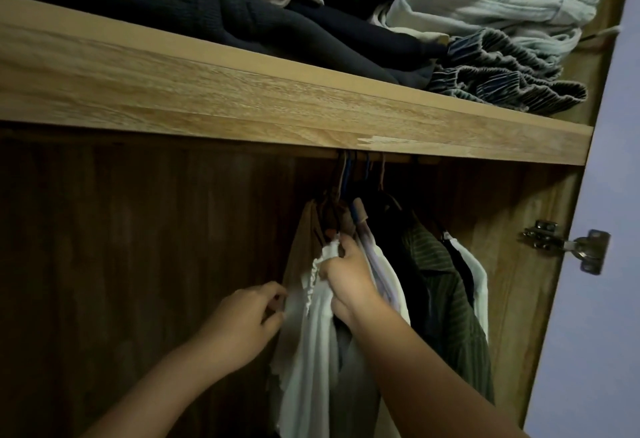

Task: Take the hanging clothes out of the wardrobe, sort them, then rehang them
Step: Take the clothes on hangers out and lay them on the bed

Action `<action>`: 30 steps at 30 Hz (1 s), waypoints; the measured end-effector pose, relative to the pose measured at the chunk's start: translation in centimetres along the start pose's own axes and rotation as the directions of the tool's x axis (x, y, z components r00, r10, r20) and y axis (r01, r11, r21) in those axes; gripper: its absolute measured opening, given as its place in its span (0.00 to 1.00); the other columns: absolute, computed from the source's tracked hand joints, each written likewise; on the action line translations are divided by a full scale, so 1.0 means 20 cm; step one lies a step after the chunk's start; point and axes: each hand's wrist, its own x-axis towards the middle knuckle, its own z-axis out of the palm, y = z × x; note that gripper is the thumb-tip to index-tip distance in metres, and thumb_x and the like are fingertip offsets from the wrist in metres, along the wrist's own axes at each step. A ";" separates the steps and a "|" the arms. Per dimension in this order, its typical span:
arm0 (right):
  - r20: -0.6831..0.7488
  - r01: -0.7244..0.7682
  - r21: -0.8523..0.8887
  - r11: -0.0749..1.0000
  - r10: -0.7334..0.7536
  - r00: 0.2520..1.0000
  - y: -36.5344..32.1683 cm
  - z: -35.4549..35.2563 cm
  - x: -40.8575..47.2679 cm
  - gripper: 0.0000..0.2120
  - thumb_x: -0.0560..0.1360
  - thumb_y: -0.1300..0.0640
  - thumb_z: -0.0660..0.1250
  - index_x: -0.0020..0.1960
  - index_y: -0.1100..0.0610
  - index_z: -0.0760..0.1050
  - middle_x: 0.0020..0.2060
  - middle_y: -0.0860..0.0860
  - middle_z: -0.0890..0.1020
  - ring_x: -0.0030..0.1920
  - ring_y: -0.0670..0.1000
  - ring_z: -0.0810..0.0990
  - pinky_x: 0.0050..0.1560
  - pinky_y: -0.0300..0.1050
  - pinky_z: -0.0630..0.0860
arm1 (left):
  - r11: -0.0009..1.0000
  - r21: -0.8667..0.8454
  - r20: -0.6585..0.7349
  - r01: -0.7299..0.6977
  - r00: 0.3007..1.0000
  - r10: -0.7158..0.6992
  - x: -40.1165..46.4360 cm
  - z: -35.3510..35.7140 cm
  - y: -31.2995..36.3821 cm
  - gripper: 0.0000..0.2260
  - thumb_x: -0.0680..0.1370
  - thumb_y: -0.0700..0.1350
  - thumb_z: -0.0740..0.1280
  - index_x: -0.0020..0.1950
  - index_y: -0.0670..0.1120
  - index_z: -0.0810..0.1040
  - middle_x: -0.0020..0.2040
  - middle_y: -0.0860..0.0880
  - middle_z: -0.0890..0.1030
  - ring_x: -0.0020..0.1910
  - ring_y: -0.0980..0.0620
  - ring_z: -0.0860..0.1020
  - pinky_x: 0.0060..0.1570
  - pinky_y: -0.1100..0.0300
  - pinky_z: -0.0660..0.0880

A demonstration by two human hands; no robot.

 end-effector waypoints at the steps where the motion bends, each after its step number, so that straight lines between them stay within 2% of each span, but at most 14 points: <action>1: -0.005 0.009 0.030 1.000 -0.009 1.000 0.01 -0.01 0.01 0.25 0.72 0.77 0.57 0.64 0.59 0.70 0.55 0.62 0.78 0.58 0.64 0.76 0.52 0.51 0.75 | 1.000 -0.005 -0.010 0.000 1.000 0.000 0.00 -0.01 -0.02 0.16 0.79 0.48 0.62 0.66 0.54 0.69 0.55 0.58 0.75 0.53 0.61 0.74 0.50 0.69 0.72; 4: 0.038 0.036 0.196 0.980 -0.045 0.998 0.01 -0.03 0.00 0.31 0.70 0.79 0.53 0.68 0.57 0.69 0.61 0.58 0.77 0.63 0.60 0.75 0.64 0.53 0.72 | 1.000 -0.021 -0.017 0.008 1.000 -0.008 0.01 -0.02 -0.06 0.17 0.78 0.48 0.63 0.67 0.55 0.69 0.52 0.61 0.73 0.49 0.63 0.74 0.43 0.73 0.70; 5: 0.050 0.047 0.269 0.962 -0.062 0.997 0.00 -0.04 0.00 0.33 0.70 0.80 0.52 0.68 0.54 0.70 0.61 0.56 0.78 0.63 0.58 0.75 0.65 0.54 0.71 | 1.000 -0.019 -0.022 0.008 1.000 -0.009 0.01 -0.02 -0.07 0.17 0.78 0.48 0.63 0.67 0.55 0.69 0.52 0.61 0.73 0.49 0.63 0.75 0.43 0.73 0.70; 7: 0.064 0.056 0.394 0.917 -0.088 0.994 -0.04 -0.06 -0.01 0.35 0.70 0.81 0.51 0.61 0.48 0.74 0.55 0.54 0.81 0.58 0.56 0.79 0.61 0.53 0.75 | 1.000 -0.017 -0.040 0.003 0.999 -0.004 0.01 -0.02 -0.08 0.16 0.78 0.48 0.63 0.66 0.55 0.69 0.51 0.61 0.73 0.49 0.63 0.75 0.42 0.72 0.70; 8: 0.069 0.055 0.434 0.899 -0.094 0.993 -0.06 -0.08 -0.01 0.35 0.70 0.81 0.51 0.61 0.47 0.74 0.55 0.54 0.81 0.55 0.55 0.80 0.58 0.51 0.77 | 1.000 -0.020 -0.049 0.001 0.999 -0.002 0.02 -0.01 -0.08 0.16 0.78 0.48 0.63 0.66 0.54 0.70 0.51 0.61 0.73 0.48 0.62 0.75 0.43 0.72 0.70; 10: 0.092 0.058 0.476 0.878 -0.115 0.989 -0.08 -0.12 -0.03 0.36 0.70 0.80 0.51 0.68 0.50 0.70 0.57 0.58 0.80 0.55 0.57 0.81 0.55 0.52 0.78 | 0.999 -0.035 -0.061 0.001 0.998 -0.003 0.02 -0.01 -0.07 0.16 0.78 0.47 0.63 0.66 0.54 0.70 0.51 0.60 0.74 0.48 0.62 0.75 0.43 0.71 0.70; 11: 0.111 0.056 0.476 0.878 -0.123 0.986 -0.08 -0.14 -0.06 0.35 0.70 0.80 0.51 0.68 0.51 0.70 0.56 0.58 0.81 0.55 0.57 0.81 0.55 0.52 0.78 | 0.999 -0.047 -0.066 0.000 0.998 -0.003 0.03 -0.01 -0.06 0.15 0.78 0.47 0.63 0.65 0.54 0.71 0.51 0.60 0.74 0.48 0.62 0.75 0.43 0.72 0.70; 13: 0.149 0.052 0.450 0.891 -0.133 0.980 -0.05 -0.20 -0.10 0.31 0.70 0.80 0.51 0.60 0.53 0.75 0.52 0.55 0.83 0.52 0.55 0.82 0.52 0.51 0.79 | 0.997 -0.072 -0.096 -0.019 0.995 0.012 0.03 -0.02 -0.05 0.14 0.78 0.46 0.63 0.64 0.53 0.72 0.51 0.59 0.75 0.49 0.62 0.75 0.45 0.71 0.71; 16: 0.224 -0.018 0.459 0.888 -0.096 0.970 -0.02 -0.32 -0.21 0.30 0.70 0.80 0.51 0.56 0.53 0.76 0.51 0.48 0.84 0.49 0.49 0.84 0.42 0.44 0.81 | 0.993 -0.110 -0.180 -0.036 0.984 0.016 0.06 -0.03 -0.02 0.11 0.78 0.42 0.63 0.61 0.49 0.75 0.51 0.55 0.77 0.49 0.59 0.75 0.47 0.67 0.73; 19: 0.281 -0.049 0.430 0.901 -0.082 0.956 -0.01 -0.44 -0.33 0.30 0.67 0.80 0.54 0.57 0.53 0.76 0.53 0.49 0.84 0.50 0.51 0.84 0.45 0.46 0.81 | 0.990 -0.133 -0.283 -0.044 0.959 0.005 0.11 -0.02 -0.01 0.11 0.78 0.40 0.63 0.59 0.46 0.77 0.52 0.49 0.79 0.49 0.54 0.76 0.44 0.64 0.70; 21: 0.309 -0.072 0.426 0.902 -0.071 0.948 -0.01 -0.52 -0.41 0.31 0.62 0.79 0.58 0.57 0.54 0.77 0.52 0.50 0.84 0.50 0.53 0.84 0.47 0.48 0.80 | 0.992 -0.116 -0.344 -0.046 0.939 0.003 0.15 -0.01 0.01 0.12 0.78 0.40 0.61 0.61 0.43 0.76 0.57 0.44 0.78 0.54 0.47 0.76 0.50 0.59 0.70; 25: 0.320 -0.121 0.397 0.910 -0.014 0.947 -0.03 -0.70 -0.59 0.29 0.58 0.76 0.58 0.51 0.55 0.83 0.54 0.55 0.83 0.50 0.57 0.83 0.48 0.52 0.79 | 0.997 -0.080 -0.399 0.008 0.916 -0.039 0.17 0.00 0.08 0.17 0.79 0.38 0.57 0.68 0.44 0.69 0.65 0.40 0.72 0.62 0.40 0.71 0.60 0.49 0.67; 28: 0.330 -0.130 0.367 0.921 0.002 0.944 -0.05 -0.84 -0.75 0.29 0.58 0.77 0.57 0.49 0.57 0.84 0.53 0.59 0.82 0.51 0.59 0.83 0.49 0.54 0.80 | 0.995 -0.011 -0.394 0.101 0.914 -0.097 0.15 0.01 0.14 0.24 0.79 0.39 0.58 0.75 0.47 0.58 0.75 0.42 0.59 0.70 0.37 0.62 0.68 0.43 0.60; 30: 0.325 -0.131 0.342 0.931 0.013 0.946 -0.07 -0.94 -0.88 0.28 0.58 0.78 0.56 0.48 0.59 0.84 0.52 0.60 0.83 0.50 0.59 0.83 0.47 0.53 0.81 | 0.996 0.038 -0.354 0.085 0.933 -0.066 0.12 0.02 0.17 0.26 0.79 0.40 0.59 0.76 0.48 0.56 0.77 0.45 0.54 0.73 0.39 0.56 0.69 0.41 0.55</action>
